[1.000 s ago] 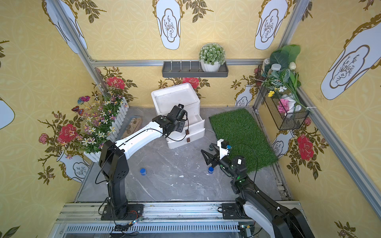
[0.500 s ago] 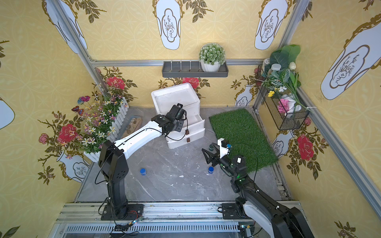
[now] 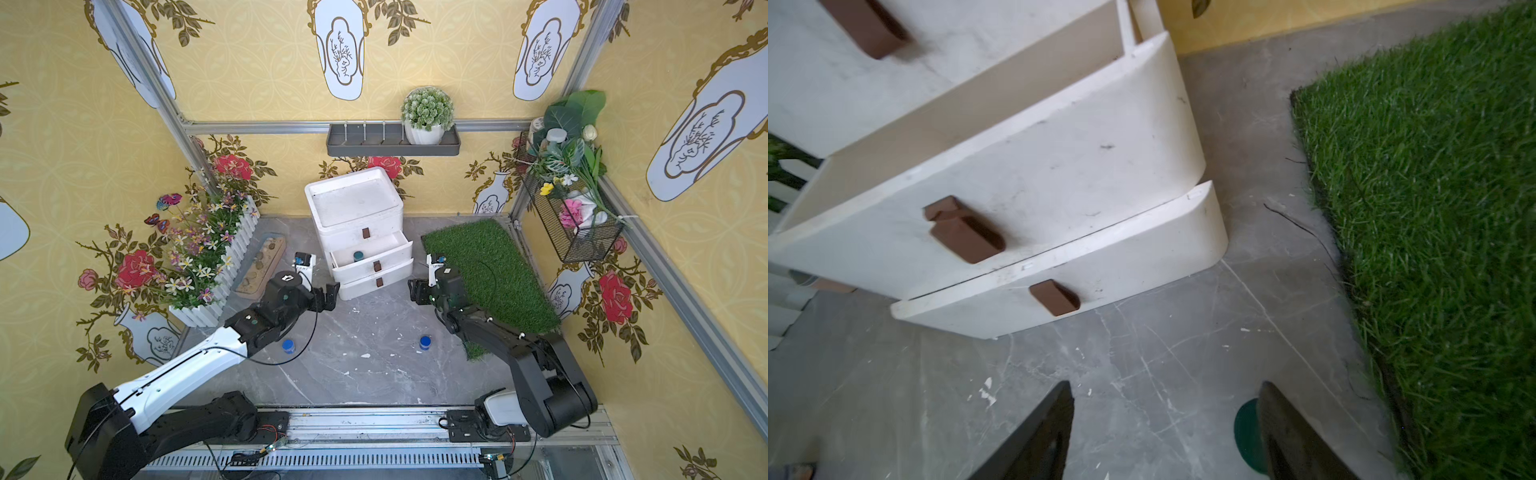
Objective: Put the paint cans in the drawer according to color
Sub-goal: Pick up the paint can at the center of the board.
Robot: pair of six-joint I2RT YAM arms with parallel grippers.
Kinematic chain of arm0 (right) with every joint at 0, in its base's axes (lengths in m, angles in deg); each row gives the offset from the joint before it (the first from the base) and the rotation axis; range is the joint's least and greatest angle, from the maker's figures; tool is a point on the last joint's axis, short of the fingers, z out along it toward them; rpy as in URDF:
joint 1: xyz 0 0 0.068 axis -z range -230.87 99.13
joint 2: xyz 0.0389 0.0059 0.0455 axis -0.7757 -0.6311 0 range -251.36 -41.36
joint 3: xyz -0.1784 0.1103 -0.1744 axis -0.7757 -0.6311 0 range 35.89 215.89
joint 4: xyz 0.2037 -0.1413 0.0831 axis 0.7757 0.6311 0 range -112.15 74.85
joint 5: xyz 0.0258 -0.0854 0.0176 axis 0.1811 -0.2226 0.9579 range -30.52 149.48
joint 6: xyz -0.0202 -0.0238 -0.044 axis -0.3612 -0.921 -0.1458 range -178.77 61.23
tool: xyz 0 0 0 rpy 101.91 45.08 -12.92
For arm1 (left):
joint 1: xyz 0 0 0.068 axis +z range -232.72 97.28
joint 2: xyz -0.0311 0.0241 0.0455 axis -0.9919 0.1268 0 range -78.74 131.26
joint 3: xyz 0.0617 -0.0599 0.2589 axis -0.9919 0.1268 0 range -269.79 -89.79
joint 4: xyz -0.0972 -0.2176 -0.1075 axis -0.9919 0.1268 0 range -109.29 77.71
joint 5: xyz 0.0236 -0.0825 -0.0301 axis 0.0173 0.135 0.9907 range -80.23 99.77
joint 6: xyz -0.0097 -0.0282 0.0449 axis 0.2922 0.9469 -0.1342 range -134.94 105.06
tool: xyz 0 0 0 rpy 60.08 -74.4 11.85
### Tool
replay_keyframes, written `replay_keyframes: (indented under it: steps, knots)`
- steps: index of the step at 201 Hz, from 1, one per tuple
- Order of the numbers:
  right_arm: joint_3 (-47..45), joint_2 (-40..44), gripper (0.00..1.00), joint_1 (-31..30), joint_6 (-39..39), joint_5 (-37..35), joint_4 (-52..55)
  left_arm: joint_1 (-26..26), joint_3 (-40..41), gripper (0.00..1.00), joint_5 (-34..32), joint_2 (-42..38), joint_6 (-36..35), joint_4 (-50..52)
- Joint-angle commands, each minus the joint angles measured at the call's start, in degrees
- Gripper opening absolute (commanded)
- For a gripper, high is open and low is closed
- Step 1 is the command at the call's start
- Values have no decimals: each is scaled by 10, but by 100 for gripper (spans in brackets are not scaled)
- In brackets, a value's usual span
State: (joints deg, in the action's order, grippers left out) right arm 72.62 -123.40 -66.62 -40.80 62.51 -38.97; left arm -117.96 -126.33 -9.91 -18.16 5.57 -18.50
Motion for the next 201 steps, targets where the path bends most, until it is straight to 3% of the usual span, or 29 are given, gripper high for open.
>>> replay_keyframes:
  steps: [1,25,66,174,201]
  knots:
    - [35,-46,71,1,3,-31,73,31,83,99,49,-32,77,-174]
    - [69,-94,69,2,-2,-27,98,40,142,100,50,-36,105,-246]
    - [94,-124,60,3,-6,-27,121,40,160,100,51,-20,103,-257]
    - [115,-133,60,-10,-14,-65,203,40,171,100,46,-56,87,-238]
    - [125,-144,54,-10,-17,-63,213,40,172,100,47,-64,84,-233]
